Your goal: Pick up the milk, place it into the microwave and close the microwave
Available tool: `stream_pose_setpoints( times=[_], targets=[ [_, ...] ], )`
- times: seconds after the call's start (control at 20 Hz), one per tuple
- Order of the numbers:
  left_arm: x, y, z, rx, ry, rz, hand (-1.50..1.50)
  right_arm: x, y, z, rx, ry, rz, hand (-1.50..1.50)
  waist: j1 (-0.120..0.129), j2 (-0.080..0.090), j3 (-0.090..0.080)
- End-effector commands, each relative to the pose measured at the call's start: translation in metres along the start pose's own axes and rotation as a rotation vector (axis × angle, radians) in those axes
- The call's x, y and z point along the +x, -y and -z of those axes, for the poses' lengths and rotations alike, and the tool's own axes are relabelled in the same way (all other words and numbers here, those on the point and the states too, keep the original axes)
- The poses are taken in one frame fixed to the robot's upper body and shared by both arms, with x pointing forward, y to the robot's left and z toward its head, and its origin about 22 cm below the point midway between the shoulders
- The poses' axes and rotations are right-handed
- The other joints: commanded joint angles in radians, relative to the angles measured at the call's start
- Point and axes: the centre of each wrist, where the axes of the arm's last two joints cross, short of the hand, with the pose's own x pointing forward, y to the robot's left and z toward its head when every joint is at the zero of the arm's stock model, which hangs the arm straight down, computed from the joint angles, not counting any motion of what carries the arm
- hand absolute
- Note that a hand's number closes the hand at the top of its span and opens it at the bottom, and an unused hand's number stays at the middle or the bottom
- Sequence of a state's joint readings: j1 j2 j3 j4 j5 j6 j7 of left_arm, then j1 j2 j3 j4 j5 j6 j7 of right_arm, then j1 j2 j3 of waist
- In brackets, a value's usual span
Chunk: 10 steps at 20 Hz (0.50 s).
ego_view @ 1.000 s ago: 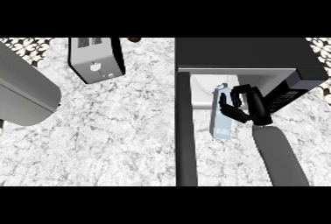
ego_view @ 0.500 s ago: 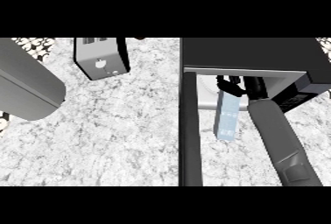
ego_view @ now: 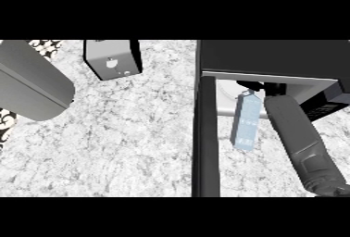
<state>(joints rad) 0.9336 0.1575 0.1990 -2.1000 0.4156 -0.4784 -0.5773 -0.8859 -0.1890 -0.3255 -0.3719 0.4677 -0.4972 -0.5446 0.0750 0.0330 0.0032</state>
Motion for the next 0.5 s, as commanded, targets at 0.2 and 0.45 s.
stream_pose_setpoints(
  times=[0.2, 0.45],
  targets=[
    [-0.004, -0.006, 0.022, -0.071, 0.004, 0.019, -1.5, 0.0, 0.0, 0.007, -0.038, 0.026, -0.169, -1.5, 0.026, 0.014, 0.0],
    [-0.016, 0.0, 0.022, -0.088, -0.003, 0.01, -1.5, 0.004, -0.003, 0.009, 0.057, 0.01, -0.059, -1.5, 0.031, 0.012, 0.001]
  ],
)
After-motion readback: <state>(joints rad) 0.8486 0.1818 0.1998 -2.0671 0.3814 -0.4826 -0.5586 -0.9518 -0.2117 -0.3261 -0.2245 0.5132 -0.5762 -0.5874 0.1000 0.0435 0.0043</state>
